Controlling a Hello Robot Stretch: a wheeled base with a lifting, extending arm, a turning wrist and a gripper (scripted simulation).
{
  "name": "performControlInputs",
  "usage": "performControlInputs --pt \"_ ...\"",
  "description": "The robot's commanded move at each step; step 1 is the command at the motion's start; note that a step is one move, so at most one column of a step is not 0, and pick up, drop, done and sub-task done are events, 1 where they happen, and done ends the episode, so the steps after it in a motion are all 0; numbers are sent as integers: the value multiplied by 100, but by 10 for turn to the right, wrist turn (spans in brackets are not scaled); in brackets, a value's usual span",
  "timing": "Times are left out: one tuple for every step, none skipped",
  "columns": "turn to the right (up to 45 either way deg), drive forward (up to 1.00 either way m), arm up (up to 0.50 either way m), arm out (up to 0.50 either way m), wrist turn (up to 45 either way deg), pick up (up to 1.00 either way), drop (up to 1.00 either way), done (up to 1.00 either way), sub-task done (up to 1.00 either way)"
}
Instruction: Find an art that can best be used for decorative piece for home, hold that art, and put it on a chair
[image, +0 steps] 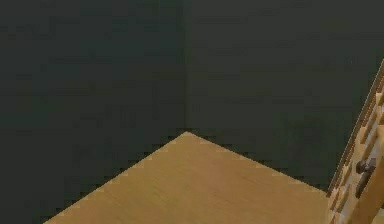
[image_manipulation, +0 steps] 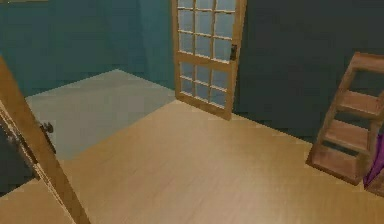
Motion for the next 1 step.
performControlInputs --pt "0 20 0 0 0 0 0 0 0"
